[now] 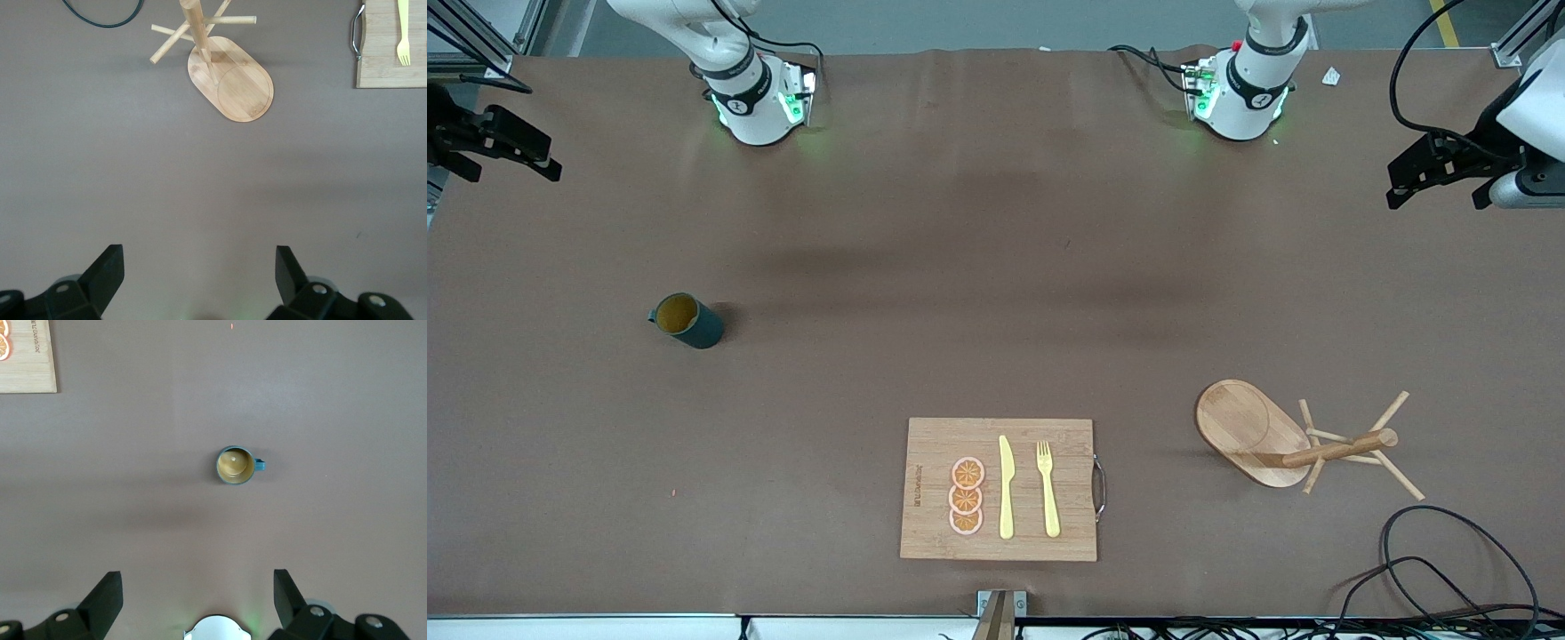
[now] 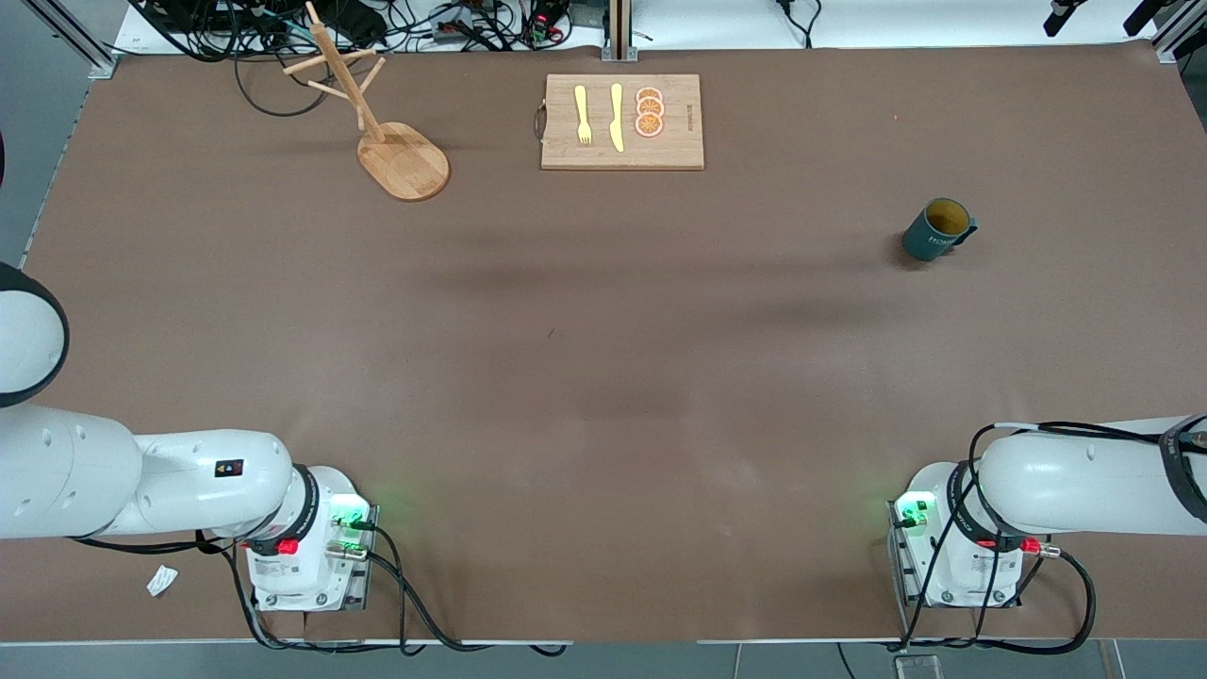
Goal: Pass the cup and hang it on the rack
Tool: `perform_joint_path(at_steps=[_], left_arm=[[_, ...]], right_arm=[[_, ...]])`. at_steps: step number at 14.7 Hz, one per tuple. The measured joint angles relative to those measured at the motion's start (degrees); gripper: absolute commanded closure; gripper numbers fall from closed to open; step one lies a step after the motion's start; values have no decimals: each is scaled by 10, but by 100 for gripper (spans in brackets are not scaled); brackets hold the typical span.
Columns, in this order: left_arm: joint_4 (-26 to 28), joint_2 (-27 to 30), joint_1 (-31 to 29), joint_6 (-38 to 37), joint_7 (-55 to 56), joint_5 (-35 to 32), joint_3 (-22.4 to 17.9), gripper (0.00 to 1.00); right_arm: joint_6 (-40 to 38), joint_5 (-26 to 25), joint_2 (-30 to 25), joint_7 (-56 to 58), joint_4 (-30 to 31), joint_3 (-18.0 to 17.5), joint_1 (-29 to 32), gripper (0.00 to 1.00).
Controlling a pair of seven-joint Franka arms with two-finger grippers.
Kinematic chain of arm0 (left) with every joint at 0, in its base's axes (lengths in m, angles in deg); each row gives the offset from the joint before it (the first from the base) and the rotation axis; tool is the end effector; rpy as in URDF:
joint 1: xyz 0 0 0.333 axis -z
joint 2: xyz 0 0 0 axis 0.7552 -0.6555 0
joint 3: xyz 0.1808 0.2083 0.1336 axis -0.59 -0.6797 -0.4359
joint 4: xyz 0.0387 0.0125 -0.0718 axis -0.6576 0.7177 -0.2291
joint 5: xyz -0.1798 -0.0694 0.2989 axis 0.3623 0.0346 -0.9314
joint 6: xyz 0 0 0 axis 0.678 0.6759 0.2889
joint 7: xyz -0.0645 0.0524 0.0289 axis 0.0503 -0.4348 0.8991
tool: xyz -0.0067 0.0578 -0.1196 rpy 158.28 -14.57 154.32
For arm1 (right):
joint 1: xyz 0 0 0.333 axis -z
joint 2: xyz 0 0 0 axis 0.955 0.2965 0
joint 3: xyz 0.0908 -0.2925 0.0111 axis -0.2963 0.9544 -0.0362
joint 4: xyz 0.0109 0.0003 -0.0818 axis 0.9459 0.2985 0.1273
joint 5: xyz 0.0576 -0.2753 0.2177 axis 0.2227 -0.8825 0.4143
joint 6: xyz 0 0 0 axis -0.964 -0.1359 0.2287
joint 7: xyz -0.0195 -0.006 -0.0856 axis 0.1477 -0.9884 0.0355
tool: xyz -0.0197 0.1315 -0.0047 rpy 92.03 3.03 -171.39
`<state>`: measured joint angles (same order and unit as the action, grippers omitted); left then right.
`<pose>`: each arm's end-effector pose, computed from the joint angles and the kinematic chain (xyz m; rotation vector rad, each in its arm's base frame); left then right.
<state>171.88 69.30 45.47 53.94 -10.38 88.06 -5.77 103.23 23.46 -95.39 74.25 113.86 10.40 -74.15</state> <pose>0.4829 -0.0485 0.6173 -3.1213 0.0579 -0.0264 0.4563 -0.0131 0.6285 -3.1168 0.0276 0.0993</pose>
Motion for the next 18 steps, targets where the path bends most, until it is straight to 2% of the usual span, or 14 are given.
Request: perform_joint_path(at_steps=[18], left_arm=[[-16, -25, 6, 0, -1, 0, 8, 0]], right_arm=[[-3, 2, 0, 0, 0, 3, 0, 0]])
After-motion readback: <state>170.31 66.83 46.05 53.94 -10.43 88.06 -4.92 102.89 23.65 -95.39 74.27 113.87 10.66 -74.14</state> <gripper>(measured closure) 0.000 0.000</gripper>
